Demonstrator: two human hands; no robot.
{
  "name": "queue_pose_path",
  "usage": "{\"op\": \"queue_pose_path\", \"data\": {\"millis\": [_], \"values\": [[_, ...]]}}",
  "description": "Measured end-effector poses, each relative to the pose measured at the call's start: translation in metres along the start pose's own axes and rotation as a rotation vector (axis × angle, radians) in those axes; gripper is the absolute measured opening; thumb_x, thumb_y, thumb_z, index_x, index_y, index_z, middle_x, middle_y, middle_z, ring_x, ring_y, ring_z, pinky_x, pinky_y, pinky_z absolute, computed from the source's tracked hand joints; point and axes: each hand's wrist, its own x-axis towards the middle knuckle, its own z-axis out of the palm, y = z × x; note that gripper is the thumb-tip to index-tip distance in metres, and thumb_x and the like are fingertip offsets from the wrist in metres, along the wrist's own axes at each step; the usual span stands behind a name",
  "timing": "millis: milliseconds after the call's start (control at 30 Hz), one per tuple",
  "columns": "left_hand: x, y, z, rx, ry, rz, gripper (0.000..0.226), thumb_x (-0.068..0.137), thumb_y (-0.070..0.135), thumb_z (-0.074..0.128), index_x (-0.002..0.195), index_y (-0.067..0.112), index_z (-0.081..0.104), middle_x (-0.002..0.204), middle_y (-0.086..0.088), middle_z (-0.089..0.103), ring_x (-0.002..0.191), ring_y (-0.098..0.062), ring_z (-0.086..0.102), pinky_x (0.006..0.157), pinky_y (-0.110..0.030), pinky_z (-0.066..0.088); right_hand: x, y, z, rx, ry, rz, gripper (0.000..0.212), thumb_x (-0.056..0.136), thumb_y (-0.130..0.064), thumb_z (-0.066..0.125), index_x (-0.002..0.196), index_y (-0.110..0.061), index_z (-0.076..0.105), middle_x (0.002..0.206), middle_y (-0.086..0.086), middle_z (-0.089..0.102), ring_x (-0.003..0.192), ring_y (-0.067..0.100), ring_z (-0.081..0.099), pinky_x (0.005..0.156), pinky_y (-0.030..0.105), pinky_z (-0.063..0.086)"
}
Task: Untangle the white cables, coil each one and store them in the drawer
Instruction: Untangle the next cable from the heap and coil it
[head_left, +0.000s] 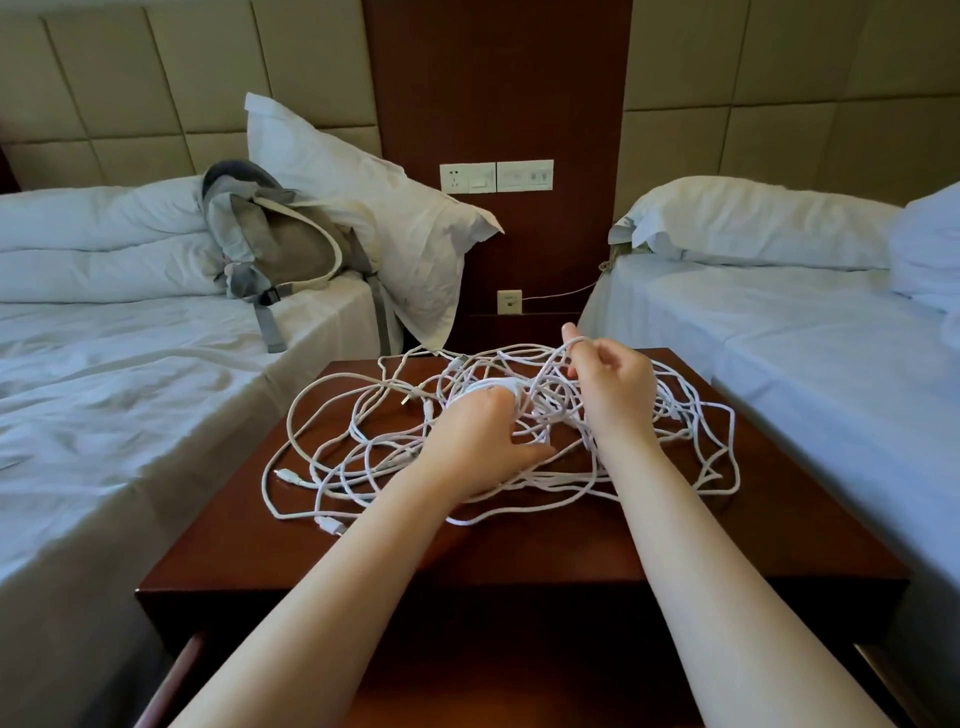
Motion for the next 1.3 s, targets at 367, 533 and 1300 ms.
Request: {"op": "queue_pose_path", "data": {"millis": [367,533,1300], "values": [[0.016,-0.031,0.017,0.14,0.056,-0.083,0.02,0.091,0.032,0.056,0.081,0.014,0.052,0.078,0.002,0.052,0.078,-0.016,0.052,0.065,-0.025,0.036,-0.003,0.006,0.0,-0.17,-0.013,-0.13,0.036,0.081,-0.033,0.07,0.061,-0.013,0.048,0.039,-0.009,0.041,0.04,0.008,0.036,0.047,0.022,0.034],[0.011,-0.036,0.012,0.078,0.071,-0.158,0.031,0.088,0.026,0.06,0.067,0.017,0.039,0.063,0.006,0.039,0.063,-0.014,0.045,0.056,-0.022,0.03,0.0,0.005,-0.005,-0.253,-0.049,-0.119,0.027,0.079,-0.02,0.067,0.062,-0.007,0.051,0.043,-0.009,0.041,0.044,0.006,0.035,0.05,0.022,0.035],[-0.021,-0.007,-0.053,-1.405,-0.478,-0.006,0.027,0.081,0.021,0.038,0.057,0.013,0.048,0.049,0.0,0.032,0.045,-0.011,0.026,0.045,-0.019,0.027,-0.02,-0.001,0.021,-0.086,-0.281,-0.376,0.02,0.089,-0.027,0.056,0.074,-0.023,0.069,0.055,-0.008,0.058,0.051,0.013,0.05,0.051,0.034,0.04]]}}
